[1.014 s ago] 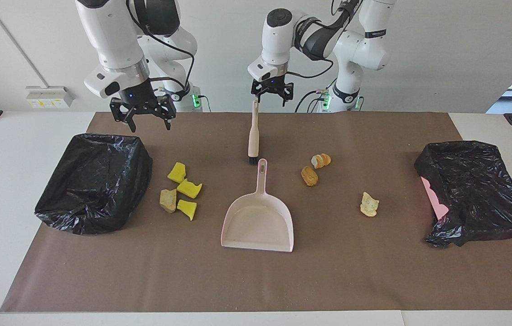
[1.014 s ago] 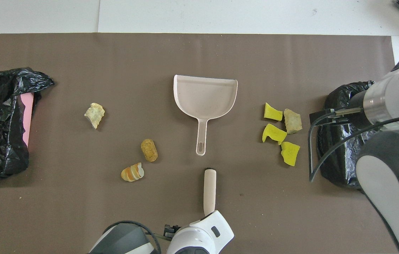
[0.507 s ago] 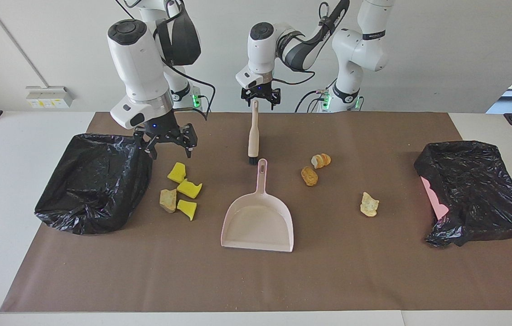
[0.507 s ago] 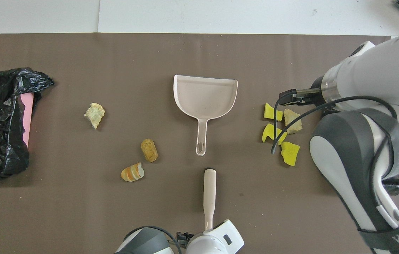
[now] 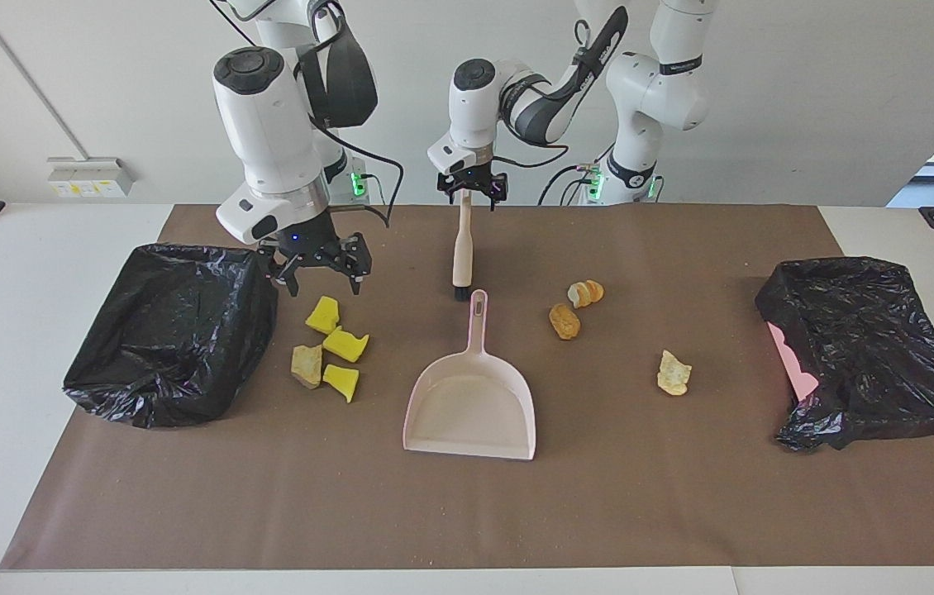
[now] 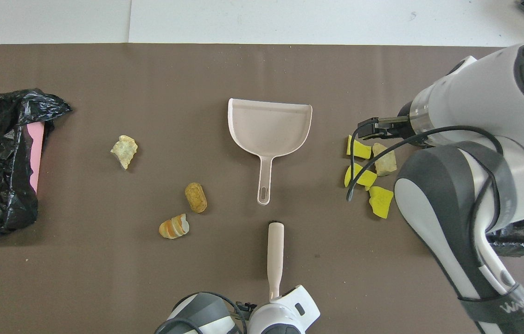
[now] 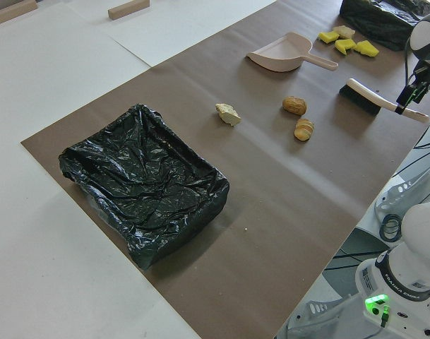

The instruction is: Sweep and dump trash in bin

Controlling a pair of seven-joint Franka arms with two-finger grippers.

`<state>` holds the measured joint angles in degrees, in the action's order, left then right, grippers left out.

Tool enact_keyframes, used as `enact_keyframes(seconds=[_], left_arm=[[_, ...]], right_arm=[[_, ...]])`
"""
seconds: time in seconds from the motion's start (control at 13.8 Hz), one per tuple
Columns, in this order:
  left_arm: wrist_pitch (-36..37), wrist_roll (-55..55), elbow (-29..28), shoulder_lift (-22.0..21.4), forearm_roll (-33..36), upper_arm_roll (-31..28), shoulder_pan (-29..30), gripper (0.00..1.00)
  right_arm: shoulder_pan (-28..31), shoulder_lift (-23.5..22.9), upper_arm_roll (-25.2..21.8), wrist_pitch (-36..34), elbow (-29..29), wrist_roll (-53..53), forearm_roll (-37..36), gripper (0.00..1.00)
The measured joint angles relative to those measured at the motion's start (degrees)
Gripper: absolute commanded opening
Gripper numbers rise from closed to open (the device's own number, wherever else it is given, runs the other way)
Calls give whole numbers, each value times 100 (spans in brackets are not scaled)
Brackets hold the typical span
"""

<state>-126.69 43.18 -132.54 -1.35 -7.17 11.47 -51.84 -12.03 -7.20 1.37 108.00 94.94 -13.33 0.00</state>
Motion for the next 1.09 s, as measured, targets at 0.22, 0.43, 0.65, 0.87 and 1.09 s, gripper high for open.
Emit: enact_keyframes(seconds=[0.22, 0.43, 0.65, 0.87, 1.09], left_arm=[[-15, 18, 14, 81, 0, -3, -8, 41], [-16, 30, 39, 65, 0, -6, -11, 0], [-6, 66, 42, 56, 1, -12, -12, 0], [390, 86, 134, -72, 1, -92, 23, 0], [1471, 84, 337, -512, 17, -160, 424, 0]], right_arm=[[-196, -179, 2, 101, -2, -153, 24, 100], [-408, -447, 2, 231, -78, -583, 24, 100], [-718, -785, 6, 254, -329, -1038, 24, 100], [-937, -1117, 6, 369, -547, -1402, 24, 100], [-1191, -1428, 8, 562, -690, -1706, 24, 100]])
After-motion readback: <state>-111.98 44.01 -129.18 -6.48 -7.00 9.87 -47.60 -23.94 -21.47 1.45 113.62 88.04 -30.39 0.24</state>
